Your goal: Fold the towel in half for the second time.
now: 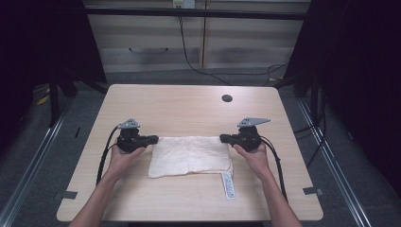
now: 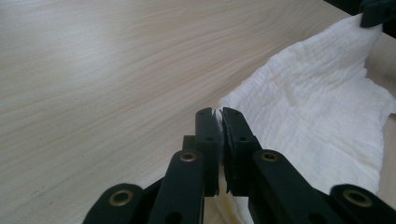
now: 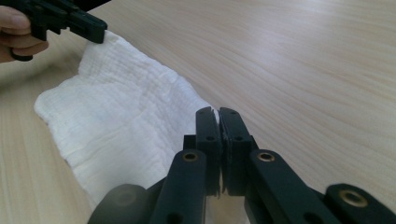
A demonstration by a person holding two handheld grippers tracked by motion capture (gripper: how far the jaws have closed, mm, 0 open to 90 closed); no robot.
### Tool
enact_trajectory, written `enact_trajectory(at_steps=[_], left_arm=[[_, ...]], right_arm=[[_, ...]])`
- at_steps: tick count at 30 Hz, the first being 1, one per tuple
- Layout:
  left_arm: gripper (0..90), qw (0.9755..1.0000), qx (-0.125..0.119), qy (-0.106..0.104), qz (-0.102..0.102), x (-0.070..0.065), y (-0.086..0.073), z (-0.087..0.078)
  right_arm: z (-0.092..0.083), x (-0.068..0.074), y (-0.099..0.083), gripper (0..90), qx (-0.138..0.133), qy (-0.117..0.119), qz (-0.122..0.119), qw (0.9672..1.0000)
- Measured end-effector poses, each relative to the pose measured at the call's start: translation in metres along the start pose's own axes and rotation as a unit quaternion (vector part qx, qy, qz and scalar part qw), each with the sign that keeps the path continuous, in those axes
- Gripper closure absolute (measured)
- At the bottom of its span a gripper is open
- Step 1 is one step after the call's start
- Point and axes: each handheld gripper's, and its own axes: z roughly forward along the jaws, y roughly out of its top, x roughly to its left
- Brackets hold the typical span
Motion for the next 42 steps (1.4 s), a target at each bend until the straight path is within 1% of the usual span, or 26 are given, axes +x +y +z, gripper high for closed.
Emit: enact_trajectory(at_steps=[4, 6, 11, 18, 20, 23, 26, 28, 29, 34, 38, 39, 41, 42], left_arm=[[85.9, 1.0, 0.001, 0.001, -0.002, 0.0, -0.001, 0.0], [85.9, 1.0, 0.001, 0.003, 0.001, -0.001, -0.002, -0.001], [85.9, 1.0, 0.004, 0.005, 0.004, -0.003, -0.003, 0.001], [86.0, 0.9999, 0.002, 0.011, 0.006, -0.005, -0.002, -0.001], [86.0, 0.9999, -0.001, 0.012, 0.004, -0.005, -0.002, -0.001], [86.0, 0.9999, -0.002, 0.015, 0.006, -0.006, -0.002, -0.002], [86.1, 0.9998, -0.005, 0.017, 0.005, -0.006, -0.002, -0.002], [86.1, 0.9998, -0.006, 0.016, 0.007, -0.007, -0.001, -0.004], [86.1, 0.9998, -0.007, 0.017, 0.009, -0.008, -0.001, -0.004], [86.1, 0.9998, -0.011, 0.015, 0.007, -0.008, 0.0, -0.006], [86.1, 0.9998, -0.011, 0.016, 0.009, -0.009, 0.001, -0.004], [86.1, 0.9998, -0.01, 0.016, 0.012, -0.009, 0.001, -0.004], [86.1, 0.9998, -0.01, 0.015, 0.01, -0.01, 0.002, -0.004], [86.2, 0.9998, -0.011, 0.015, 0.01, -0.01, 0.002, -0.003]], right_arm=[[-0.009, 0.009, -0.001, 87.8, -0.005, 0.006, -0.015, 0.9999], [-0.011, 0.014, -0.004, 87.6, 0.0, 0.016, -0.024, 0.9996], [-0.016, 0.02, -0.012, 87.5, 0.005, 0.031, -0.029, 0.9991], [-0.021, 0.029, -0.022, 87.4, 0.007, 0.043, -0.033, 0.9985], [-0.021, 0.033, -0.025, 87.4, 0.014, 0.047, -0.037, 0.9981], [-0.019, 0.039, -0.028, 87.3, 0.026, 0.053, -0.045, 0.9972], [-0.018, 0.043, -0.031, 87.3, 0.029, 0.06, -0.044, 0.9968], [-0.016, 0.046, -0.034, 87.3, 0.039, 0.06, -0.047, 0.9963], [-0.016, 0.048, -0.036, 87.3, 0.043, 0.063, -0.048, 0.9959], [-0.015, 0.056, -0.044, 87.2, 0.065, 0.069, -0.057, 0.9938], [-0.015, 0.057, -0.049, 87.2, 0.08, 0.07, -0.055, 0.9928], [-0.013, 0.056, -0.05, 87.2, 0.082, 0.07, -0.057, 0.9925], [-0.011, 0.056, -0.052, 87.2, 0.092, 0.069, -0.057, 0.9917], [-0.009, 0.056, -0.052, 87.2, 0.097, 0.063, -0.058, 0.9915]])
